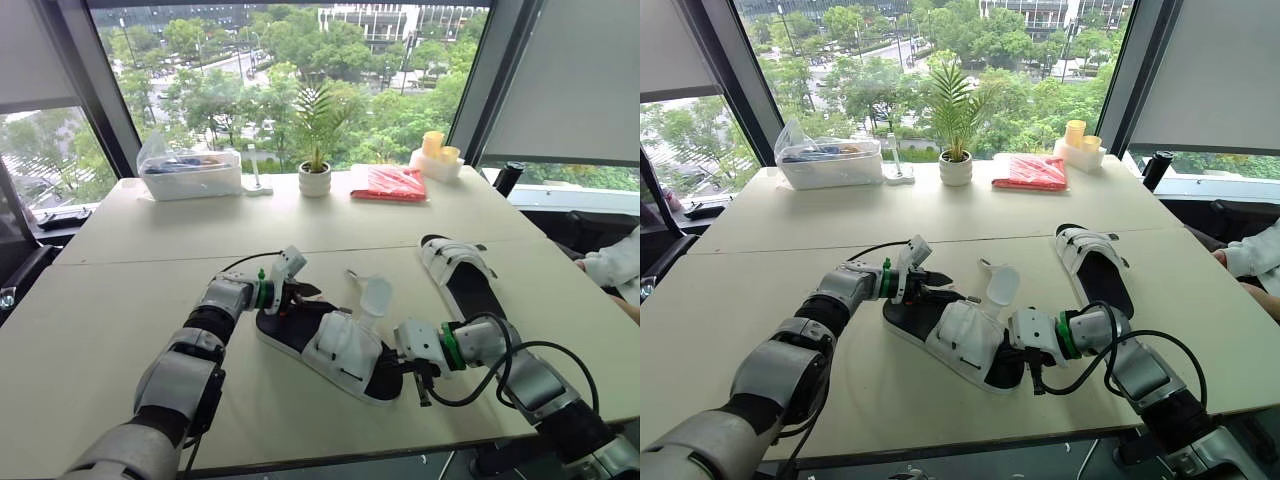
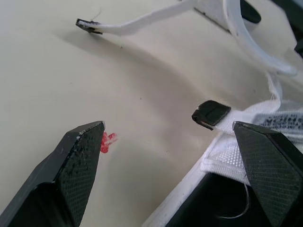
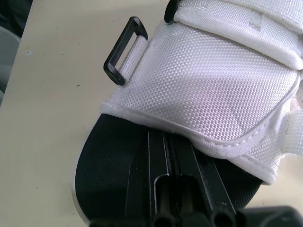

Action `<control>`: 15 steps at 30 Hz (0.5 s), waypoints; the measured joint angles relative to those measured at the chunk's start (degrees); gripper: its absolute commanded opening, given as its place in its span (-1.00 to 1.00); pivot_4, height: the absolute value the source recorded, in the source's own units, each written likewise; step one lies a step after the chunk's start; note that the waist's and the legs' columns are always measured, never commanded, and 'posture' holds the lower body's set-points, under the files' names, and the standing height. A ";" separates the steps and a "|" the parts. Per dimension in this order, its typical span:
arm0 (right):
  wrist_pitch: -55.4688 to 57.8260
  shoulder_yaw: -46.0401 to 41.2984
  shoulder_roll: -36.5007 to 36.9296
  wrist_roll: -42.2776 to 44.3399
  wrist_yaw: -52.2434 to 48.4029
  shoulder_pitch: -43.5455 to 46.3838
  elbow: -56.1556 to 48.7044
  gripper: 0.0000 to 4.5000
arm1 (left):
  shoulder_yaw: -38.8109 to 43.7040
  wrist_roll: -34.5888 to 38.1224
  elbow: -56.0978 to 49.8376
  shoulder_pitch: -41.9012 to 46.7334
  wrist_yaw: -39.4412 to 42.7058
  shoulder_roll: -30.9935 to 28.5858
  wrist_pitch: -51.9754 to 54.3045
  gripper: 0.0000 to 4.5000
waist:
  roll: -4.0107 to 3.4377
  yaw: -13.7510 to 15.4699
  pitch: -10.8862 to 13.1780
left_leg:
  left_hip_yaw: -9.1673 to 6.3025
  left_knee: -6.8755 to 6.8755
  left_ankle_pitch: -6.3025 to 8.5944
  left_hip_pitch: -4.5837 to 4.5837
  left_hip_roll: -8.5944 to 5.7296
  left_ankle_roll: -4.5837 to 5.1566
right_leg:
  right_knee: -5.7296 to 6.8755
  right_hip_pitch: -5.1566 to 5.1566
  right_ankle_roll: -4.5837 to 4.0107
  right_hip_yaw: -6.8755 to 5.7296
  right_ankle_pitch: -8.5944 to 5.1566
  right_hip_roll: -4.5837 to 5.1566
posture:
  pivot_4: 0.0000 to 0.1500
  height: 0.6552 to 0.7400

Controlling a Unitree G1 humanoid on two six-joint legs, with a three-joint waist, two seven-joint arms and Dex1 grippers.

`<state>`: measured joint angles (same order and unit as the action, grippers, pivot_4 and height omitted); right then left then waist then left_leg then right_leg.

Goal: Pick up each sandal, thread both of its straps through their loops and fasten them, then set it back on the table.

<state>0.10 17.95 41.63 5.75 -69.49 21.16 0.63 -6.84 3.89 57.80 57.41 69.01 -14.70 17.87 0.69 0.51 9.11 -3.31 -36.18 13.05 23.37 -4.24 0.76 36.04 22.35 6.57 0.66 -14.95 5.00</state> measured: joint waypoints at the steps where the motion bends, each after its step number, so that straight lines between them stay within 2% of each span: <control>1: -0.09 0.03 0.00 0.00 -0.05 0.04 0.01 -1.00 | -0.54 -0.16 -0.78 -0.41 0.90 -0.76 0.06 0.98 | -0.01 -0.03 0.00 | 0.00 0.02 -0.03 0.00 0.00 0.05 | 0.00 0.02 0.00 0.00 0.00 0.00 | 1.00 1.00; 7: -0.50 0.01 0.05 0.00 -0.76 0.44 0.41 -1.00 | -4.32 -0.36 -11.69 -5.61 9.97 -7.03 5.60 0.98 | -0.01 -0.14 0.00 | 0.00 0.06 -0.05 0.04 0.00 0.09 | -0.03 0.07 -0.01 0.04 -0.01 0.01 | 1.00 1.00; 15: -0.51 -0.28 0.12 -0.07 -1.54 1.55 1.65 -1.00 | -6.60 0.54 -27.52 -13.13 14.02 -12.43 13.27 0.98 | -0.01 -0.13 0.00 | 0.01 0.10 -0.04 0.06 0.00 0.09 | -0.04 0.10 -0.18 0.08 -0.10 0.06 | 1.00 1.00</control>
<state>-0.41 17.67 41.74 5.68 -71.03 22.71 2.28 -13.44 4.43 30.28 44.29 83.03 -27.13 31.14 0.68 0.38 9.11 -3.31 -36.07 13.01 23.43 -4.24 0.85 36.00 22.45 6.40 0.74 -15.05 5.05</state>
